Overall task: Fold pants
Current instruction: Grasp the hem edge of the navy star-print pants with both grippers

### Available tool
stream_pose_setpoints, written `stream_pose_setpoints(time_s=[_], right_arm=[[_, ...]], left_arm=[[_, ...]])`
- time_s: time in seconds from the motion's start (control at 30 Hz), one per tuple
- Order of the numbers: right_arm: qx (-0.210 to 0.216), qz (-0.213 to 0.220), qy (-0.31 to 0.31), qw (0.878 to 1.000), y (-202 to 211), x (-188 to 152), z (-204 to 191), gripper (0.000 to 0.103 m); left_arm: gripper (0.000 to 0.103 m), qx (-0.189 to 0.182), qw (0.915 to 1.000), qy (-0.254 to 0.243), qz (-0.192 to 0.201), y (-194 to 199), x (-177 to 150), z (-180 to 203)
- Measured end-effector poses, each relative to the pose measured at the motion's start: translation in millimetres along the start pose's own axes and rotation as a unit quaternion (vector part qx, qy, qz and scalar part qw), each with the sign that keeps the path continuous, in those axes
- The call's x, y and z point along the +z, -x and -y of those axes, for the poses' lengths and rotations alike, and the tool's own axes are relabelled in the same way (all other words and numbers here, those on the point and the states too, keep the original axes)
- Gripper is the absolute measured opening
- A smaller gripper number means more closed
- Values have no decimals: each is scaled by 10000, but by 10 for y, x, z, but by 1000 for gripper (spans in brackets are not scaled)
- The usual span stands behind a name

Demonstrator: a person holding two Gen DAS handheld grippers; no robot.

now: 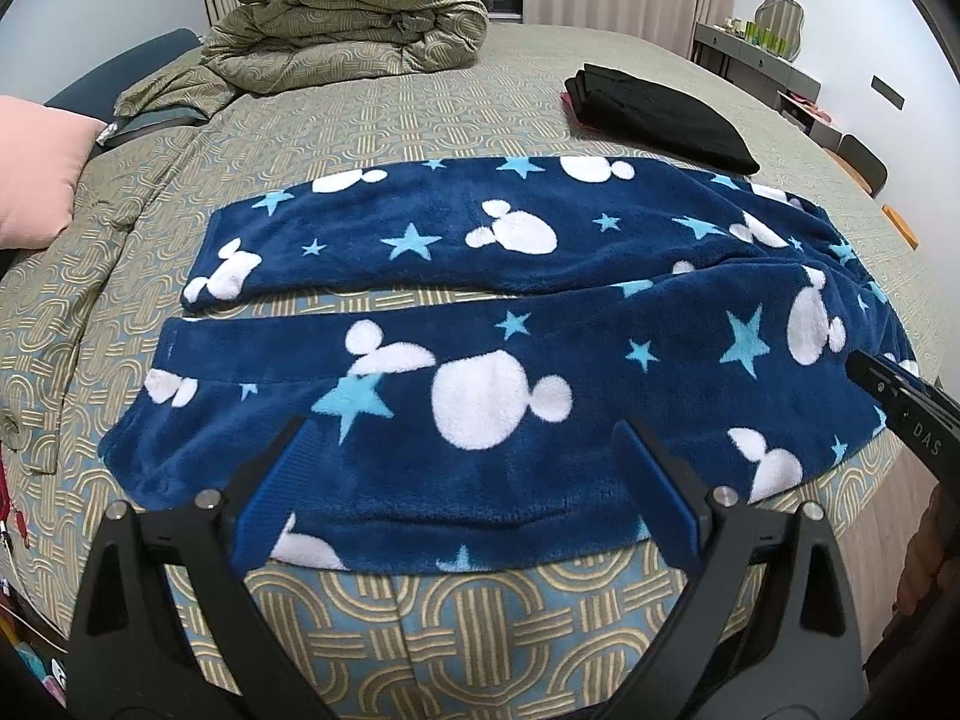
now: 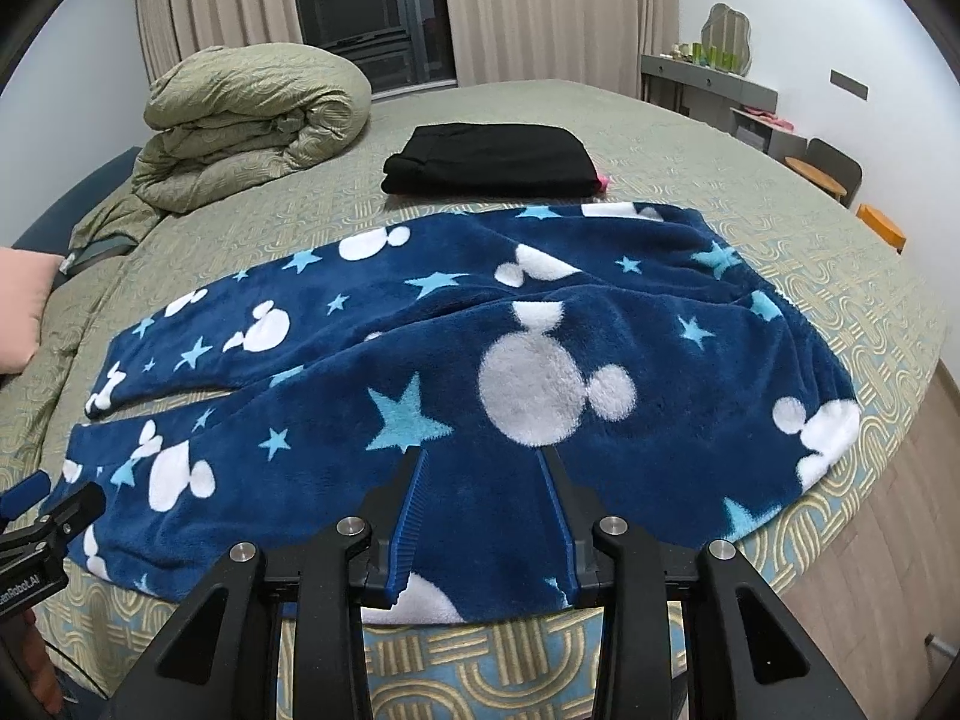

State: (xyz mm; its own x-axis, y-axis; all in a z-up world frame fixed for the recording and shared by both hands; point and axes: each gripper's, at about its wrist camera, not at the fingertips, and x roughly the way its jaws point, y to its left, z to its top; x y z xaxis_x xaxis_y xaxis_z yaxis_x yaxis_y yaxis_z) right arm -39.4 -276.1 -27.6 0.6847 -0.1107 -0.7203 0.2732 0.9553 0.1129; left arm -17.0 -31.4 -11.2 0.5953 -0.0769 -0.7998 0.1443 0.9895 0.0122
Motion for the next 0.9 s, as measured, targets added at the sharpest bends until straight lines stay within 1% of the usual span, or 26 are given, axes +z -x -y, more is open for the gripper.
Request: stream_pose_setpoints(time_s=[0.27, 0.53, 0.6, 0.9], right_arm=[[-34, -65, -125, 9999, -19, -25, 59, 36], [-103, -101, -262, 9996, -23, -46, 160, 36], [-126, -101, -258, 9995, -28, -48, 171, 36], [-102, -154, -287, 9994, -68, -58, 183, 36]], left_arm=[[98, -113, 9999, 114, -33, -36, -30, -49], [98, -107, 9999, -31, -39, -63, -50, -51], [98, -171, 9998, -10, -82, -78, -67, -80], [98, -51, 9999, -22, -147, -107, -156, -178]])
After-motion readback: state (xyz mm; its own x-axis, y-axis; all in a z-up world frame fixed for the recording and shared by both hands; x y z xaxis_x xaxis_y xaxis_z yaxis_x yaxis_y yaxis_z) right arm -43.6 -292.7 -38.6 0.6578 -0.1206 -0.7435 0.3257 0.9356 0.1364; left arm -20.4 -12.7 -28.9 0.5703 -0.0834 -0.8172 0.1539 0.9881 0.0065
